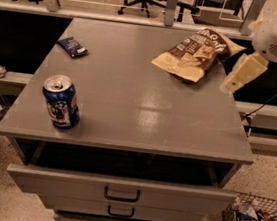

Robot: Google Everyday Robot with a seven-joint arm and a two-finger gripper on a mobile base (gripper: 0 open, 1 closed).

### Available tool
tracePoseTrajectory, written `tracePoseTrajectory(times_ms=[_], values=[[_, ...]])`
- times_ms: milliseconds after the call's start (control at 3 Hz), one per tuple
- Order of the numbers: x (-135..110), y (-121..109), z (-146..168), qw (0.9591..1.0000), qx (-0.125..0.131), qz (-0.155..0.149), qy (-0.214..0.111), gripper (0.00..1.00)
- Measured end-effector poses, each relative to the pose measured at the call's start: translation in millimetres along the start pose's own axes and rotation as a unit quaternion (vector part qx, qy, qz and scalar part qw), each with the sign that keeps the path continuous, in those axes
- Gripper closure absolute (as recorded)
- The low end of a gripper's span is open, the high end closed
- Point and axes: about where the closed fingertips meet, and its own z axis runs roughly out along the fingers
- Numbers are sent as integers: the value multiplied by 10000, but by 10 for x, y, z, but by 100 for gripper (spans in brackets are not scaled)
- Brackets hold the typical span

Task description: Move brown chip bag near pepsi can

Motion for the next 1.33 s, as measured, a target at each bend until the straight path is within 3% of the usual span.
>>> tracePoseTrajectory(times_ms=[333,667,1000,1333], values=[[-252,-523,285,9982,298,371,-377,0],[-245,-501,295,9983,278,363,-364,0],[-214,-513,487,9965,357,638,-394,0],[-129,-678,944,9899,626,1189,-457,0]])
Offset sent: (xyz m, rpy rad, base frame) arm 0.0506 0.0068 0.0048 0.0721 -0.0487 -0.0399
